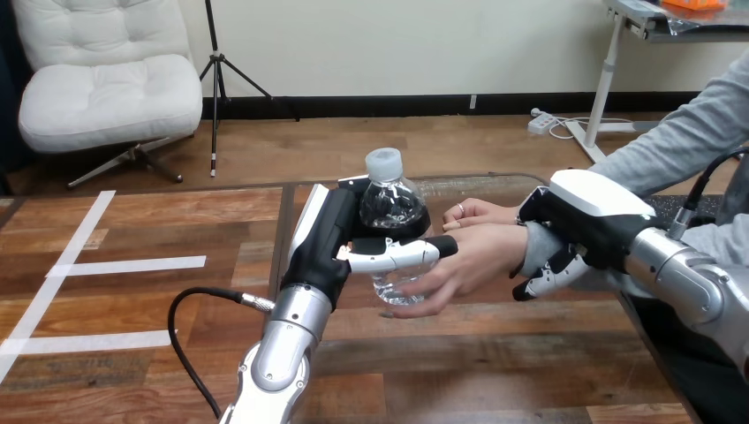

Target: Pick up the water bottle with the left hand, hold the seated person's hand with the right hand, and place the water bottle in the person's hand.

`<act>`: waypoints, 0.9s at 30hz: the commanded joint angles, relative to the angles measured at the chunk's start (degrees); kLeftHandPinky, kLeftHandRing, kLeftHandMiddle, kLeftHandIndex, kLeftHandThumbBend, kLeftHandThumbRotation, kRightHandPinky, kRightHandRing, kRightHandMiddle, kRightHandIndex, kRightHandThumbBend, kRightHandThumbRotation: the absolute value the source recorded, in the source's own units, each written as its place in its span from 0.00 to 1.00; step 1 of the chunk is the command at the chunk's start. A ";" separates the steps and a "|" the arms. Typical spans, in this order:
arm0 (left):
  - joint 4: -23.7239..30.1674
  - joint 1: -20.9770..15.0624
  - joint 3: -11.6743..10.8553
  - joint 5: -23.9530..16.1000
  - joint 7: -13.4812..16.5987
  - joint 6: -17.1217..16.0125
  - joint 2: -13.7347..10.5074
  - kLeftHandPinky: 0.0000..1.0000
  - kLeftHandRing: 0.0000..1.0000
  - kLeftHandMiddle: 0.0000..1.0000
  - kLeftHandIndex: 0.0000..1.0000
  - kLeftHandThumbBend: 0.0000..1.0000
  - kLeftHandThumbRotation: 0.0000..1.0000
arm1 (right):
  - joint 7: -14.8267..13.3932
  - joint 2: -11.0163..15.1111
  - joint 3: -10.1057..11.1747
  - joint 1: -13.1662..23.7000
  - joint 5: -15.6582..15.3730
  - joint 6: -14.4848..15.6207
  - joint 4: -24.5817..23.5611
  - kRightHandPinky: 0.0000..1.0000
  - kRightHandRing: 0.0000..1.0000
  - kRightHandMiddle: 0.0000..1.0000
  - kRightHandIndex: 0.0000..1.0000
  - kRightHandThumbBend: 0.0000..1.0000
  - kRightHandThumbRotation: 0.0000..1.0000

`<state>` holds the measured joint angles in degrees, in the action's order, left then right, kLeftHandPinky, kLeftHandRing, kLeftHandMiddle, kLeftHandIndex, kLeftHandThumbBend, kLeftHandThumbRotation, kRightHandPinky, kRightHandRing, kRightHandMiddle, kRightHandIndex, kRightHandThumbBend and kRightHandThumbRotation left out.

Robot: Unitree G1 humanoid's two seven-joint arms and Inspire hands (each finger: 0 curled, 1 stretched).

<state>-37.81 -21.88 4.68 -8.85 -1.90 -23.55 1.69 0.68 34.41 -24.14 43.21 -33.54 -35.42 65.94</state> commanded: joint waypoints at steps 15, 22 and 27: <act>0.04 -6.01 0.55 -0.08 0.62 -2.10 0.70 0.29 0.34 0.38 0.38 0.85 0.00 | 0.10 -1.11 2.52 2.41 2.35 0.10 -3.03 0.18 0.22 0.27 0.28 0.74 0.00; 0.00 -5.99 0.47 0.10 0.42 -2.19 0.69 0.29 0.34 0.38 0.38 0.85 0.00 | 0.09 -1.08 2.54 2.35 2.26 0.29 -3.19 0.19 0.22 0.27 0.27 0.74 0.00; -0.07 -5.99 0.39 0.26 0.23 -2.33 0.66 0.29 0.34 0.38 0.39 0.84 0.00 | 0.24 -1.01 2.56 2.28 2.27 0.54 -3.42 0.19 0.22 0.27 0.27 0.74 0.00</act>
<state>-38.40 -22.73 4.69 -8.88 -1.81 -23.65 2.05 1.29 33.99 -24.12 43.21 -33.54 -34.68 65.54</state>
